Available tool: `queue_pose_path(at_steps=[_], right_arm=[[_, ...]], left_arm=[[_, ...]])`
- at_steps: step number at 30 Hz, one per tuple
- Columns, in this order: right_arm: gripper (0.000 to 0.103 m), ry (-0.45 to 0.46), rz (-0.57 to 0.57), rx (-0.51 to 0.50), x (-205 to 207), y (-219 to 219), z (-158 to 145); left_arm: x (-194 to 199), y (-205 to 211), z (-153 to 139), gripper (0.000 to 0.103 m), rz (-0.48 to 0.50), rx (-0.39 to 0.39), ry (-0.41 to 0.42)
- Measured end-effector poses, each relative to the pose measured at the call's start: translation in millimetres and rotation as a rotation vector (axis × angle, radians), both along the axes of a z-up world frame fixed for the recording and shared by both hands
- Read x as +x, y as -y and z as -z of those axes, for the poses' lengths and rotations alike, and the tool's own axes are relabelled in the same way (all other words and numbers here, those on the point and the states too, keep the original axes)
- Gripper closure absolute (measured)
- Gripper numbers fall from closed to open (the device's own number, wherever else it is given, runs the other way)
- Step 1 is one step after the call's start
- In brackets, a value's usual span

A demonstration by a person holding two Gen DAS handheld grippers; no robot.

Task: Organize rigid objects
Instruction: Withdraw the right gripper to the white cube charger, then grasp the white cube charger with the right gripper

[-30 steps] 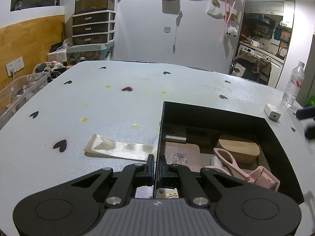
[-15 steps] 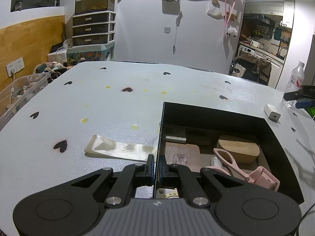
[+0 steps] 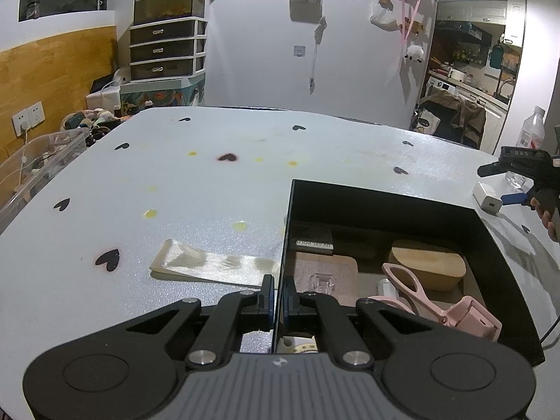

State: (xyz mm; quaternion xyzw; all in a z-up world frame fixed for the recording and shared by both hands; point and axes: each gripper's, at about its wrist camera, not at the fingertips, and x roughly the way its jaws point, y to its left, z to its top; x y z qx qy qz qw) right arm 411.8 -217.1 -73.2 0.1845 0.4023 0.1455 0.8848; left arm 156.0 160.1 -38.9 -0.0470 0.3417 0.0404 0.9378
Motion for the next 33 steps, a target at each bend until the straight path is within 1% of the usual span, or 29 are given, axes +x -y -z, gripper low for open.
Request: queue_pose_path(at_steps=[4,6,8,10,13,15,17,19,20,22,25,26,29,33], right_arm=[[0.005,0.000,-0.091,0.054,-6.4,-19.6,-3.5],[0.005,0.026,-0.124,0.038,-9.4,-26.7,-8.8],[0.006,0.067,-0.127,-0.017,-8.9,-29.1,-15.7],[0.007,0.105,-0.106,-0.080,-4.5,-26.2,-20.4],[0.018,0.120,-0.084,-0.182,12.9,-19.3,-20.5],[0.029,0.097,-0.069,-0.217,26.6,-13.5,-16.9],[0.032,0.075,-0.075,-0.221,34.2,-10.4,-13.1],[0.032,0.043,-0.107,-0.224,36.0,-13.6,-8.7],[0.030,0.029,-0.126,-0.227,33.1,-15.4,-6.8],[0.030,0.027,-0.154,-0.260,25.2,-22.9,-6.7],[0.031,0.000,-0.210,-0.242,15.2,-29.4,-9.8],[0.033,-0.007,-0.223,-0.241,12.5,-31.4,-11.0],[0.034,-0.033,-0.214,-0.284,11.0,-39.3,-10.3],[0.045,-0.082,-0.164,-0.300,22.0,-44.7,-3.5]], left_arm=[[-0.3,0.5,-0.1,0.099,-0.001,0.002,0.000],[-0.2,0.3,-0.1,0.099,-0.001,0.002,0.000],[-0.1,-0.5,-0.1,0.099,-0.001,0.002,0.000],[-0.2,0.4,-0.1,0.099,0.000,0.003,0.000],[-0.2,0.6,0.0,0.099,0.000,0.003,0.000],[-0.4,0.6,-0.1,0.099,0.000,0.003,0.000],[-0.3,0.0,-0.1,0.099,-0.001,0.002,-0.001],[-0.3,0.3,-0.1,0.099,-0.001,0.003,-0.001],[-0.4,0.5,0.0,0.099,-0.001,0.003,-0.001],[-0.1,0.9,0.0,0.099,-0.001,0.003,-0.001],[0.0,2.2,0.0,0.099,-0.002,0.006,-0.001],[0.0,2.1,0.0,0.099,-0.002,0.006,-0.001],[0.1,2.1,0.0,0.099,-0.002,0.005,-0.001],[0.6,2.7,0.1,0.099,-0.003,0.004,-0.001]])
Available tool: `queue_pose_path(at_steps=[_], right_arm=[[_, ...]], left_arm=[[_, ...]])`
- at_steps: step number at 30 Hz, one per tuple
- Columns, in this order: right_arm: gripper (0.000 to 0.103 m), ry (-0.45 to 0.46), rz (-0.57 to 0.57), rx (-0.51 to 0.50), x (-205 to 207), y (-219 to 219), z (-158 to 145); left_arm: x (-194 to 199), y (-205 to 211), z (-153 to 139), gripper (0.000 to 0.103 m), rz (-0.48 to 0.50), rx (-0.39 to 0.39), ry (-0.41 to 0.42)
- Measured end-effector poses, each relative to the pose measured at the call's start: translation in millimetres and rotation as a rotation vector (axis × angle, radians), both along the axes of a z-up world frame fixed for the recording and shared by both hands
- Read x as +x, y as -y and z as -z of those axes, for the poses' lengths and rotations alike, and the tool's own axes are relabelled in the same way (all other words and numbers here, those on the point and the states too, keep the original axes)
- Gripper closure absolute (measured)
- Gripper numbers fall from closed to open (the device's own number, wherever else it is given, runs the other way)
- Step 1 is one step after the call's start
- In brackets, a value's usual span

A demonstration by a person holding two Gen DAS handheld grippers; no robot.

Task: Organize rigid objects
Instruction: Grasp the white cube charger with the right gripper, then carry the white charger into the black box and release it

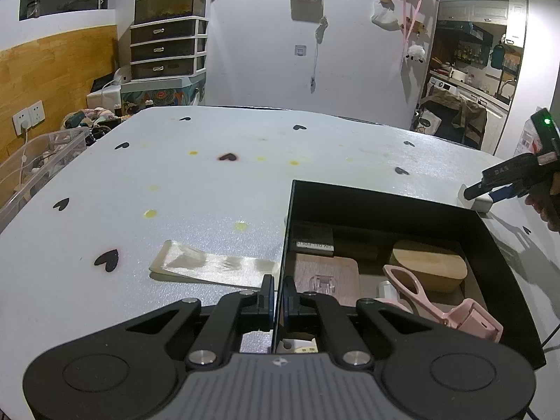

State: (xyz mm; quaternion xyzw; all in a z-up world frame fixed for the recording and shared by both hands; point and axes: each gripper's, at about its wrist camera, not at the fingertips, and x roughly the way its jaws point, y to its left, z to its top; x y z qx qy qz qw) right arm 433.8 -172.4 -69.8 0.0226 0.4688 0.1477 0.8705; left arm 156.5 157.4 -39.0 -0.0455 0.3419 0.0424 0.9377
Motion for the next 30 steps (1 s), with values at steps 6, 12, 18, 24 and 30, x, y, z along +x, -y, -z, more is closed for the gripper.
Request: queue_pose_path(at_steps=[6,12,18,24,30], right_arm=[[0.051,-0.004,0.042,-0.010,3.1,-2.1,3.2],[0.051,0.006,0.014,0.025,-18.8,-3.9,-0.8],[0.051,0.002,-0.056,0.139,-65.6,-14.8,-21.8],[0.051,0.006,-0.128,0.263,-114.9,-37.4,-59.5],[0.051,-0.052,-0.174,0.322,-146.3,-71.9,-83.0]], left_arm=[[0.6,-0.1,1.0,0.099,0.003,0.001,-0.001],[1.2,-0.2,1.1,0.099,0.001,-0.004,-0.001],[1.9,-1.2,1.6,0.099,0.000,-0.013,0.002],[1.1,-2.6,2.5,0.099,0.000,-0.022,0.009],[-1.0,-4.3,3.1,0.099,0.006,-0.030,0.020]])
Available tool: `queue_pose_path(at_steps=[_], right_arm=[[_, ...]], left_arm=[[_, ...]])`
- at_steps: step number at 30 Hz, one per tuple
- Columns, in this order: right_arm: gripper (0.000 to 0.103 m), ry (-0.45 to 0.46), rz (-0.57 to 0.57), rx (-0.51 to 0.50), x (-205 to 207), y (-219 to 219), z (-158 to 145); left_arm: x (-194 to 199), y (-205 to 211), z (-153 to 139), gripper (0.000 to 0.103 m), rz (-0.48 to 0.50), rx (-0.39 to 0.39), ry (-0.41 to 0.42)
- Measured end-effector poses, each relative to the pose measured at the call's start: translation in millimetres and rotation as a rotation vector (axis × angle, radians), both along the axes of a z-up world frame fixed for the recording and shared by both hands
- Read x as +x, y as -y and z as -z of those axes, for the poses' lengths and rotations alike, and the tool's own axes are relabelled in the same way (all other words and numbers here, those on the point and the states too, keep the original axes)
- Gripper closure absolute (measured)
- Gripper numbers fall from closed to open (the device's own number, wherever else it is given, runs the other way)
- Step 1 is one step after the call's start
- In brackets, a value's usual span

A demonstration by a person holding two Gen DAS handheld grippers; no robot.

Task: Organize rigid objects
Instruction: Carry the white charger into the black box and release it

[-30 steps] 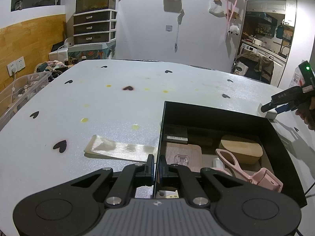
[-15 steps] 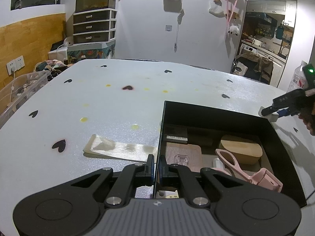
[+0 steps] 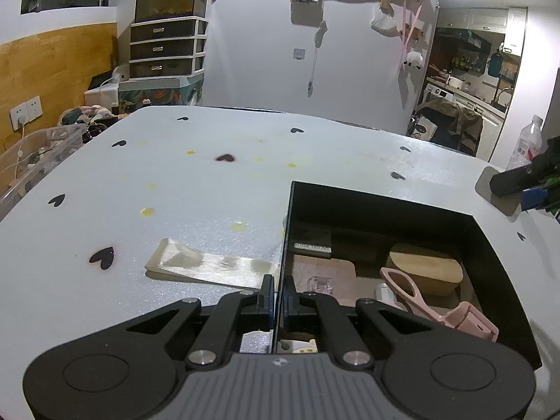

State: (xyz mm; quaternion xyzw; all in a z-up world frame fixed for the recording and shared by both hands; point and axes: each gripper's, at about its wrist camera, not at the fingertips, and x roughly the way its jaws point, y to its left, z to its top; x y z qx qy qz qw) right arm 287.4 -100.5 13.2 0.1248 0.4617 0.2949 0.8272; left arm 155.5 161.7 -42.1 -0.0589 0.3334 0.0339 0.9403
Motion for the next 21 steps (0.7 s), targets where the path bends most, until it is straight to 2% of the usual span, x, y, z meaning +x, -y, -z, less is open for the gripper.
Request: queue_pose_path(at_steps=[6,13,16,18,21], right_arm=[[0.051,-0.046,-0.023,-0.070,-18.0,-39.5,2.4],[0.051,-0.031,0.020,-0.205,-18.0,-59.2,15.4],[0.048,-0.067,0.047,-0.271,-15.2,-63.0,19.4],[0.039,-0.078,0.043,-0.249,-17.4,-62.2,16.9],[0.036,-0.066,0.034,-0.242,-23.2,-62.6,9.8]], left_arm=[[-4.7,-1.4,-0.6,0.099,0.016,0.000,0.012],[-7.1,-4.0,0.2,0.099,0.027,-0.007,0.023],[-7.5,-5.7,0.5,0.099,0.032,-0.012,0.025],[-7.6,-6.3,0.8,0.099,0.034,-0.014,0.025],[-7.8,-7.0,0.7,0.099,0.035,-0.016,0.026]])
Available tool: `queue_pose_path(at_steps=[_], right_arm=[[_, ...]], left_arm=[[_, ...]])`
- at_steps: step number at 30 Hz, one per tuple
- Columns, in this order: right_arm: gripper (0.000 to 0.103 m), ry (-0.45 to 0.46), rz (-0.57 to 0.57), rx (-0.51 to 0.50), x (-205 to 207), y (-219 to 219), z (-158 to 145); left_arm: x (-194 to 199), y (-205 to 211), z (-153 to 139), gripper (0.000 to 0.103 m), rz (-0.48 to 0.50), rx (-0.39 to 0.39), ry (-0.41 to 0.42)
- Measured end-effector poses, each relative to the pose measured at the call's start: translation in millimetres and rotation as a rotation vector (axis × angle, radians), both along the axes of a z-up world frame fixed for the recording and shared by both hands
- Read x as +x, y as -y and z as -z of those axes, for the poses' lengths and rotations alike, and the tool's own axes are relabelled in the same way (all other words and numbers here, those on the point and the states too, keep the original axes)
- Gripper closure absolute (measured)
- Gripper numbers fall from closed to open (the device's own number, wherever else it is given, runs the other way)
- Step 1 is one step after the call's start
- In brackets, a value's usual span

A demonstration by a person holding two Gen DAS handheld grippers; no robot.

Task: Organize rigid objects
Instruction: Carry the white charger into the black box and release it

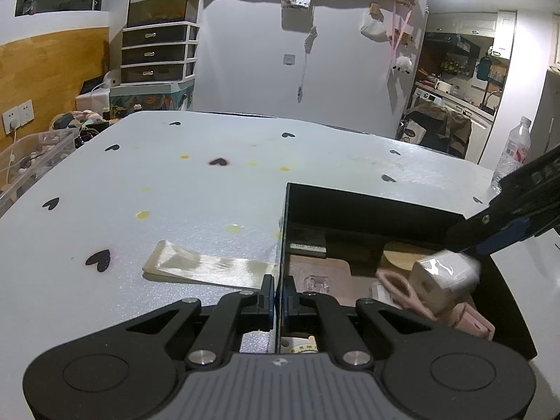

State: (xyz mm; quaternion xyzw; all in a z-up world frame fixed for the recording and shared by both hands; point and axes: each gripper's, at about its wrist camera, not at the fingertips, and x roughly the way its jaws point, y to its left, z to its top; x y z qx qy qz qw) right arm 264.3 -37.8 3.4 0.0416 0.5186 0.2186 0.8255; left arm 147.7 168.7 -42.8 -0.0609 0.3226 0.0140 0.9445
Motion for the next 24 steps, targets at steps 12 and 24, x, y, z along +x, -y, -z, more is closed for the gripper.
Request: queue_pose_path(at_steps=[12,24], right_arm=[[0.017,-0.019,-0.001,0.003,-8.5,3.4,-2.9],[0.048,-0.011,-0.103,0.094,2.2,-14.3,1.1]], left_arm=[[1.5,1.0,0.4,0.099,-0.004,0.005,-0.006],[1.8,3.1,-1.0,0.099,-0.009,0.010,-0.011]])
